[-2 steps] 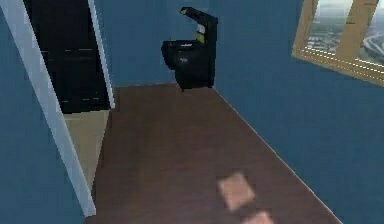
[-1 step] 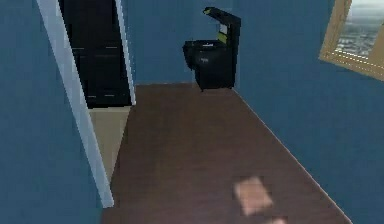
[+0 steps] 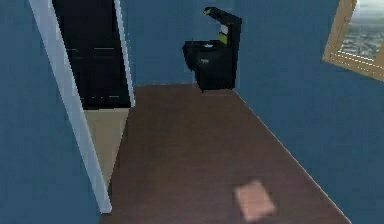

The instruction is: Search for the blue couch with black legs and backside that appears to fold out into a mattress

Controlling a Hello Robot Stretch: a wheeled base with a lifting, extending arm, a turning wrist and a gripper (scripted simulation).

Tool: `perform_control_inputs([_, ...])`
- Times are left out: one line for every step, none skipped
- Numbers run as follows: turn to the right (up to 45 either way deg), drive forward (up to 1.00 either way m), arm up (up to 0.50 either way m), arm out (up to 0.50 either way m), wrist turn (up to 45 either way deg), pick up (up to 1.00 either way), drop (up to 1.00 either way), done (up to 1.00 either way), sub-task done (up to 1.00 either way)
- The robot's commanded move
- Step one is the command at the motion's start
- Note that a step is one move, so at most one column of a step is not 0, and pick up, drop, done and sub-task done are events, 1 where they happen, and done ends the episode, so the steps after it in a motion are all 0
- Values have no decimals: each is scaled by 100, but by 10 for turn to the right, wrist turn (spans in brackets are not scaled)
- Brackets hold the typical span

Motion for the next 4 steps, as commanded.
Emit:
perform_control_inputs([0,100,0,0,0,0,0,0,0])
perform_control_inputs([-60,0,0,0,0,0,0,0,0])
perform_control_inputs([0,30,0,0,0,0,0,0,0])
perform_control_inputs([0,20,0,0,0,0,0,0,0])
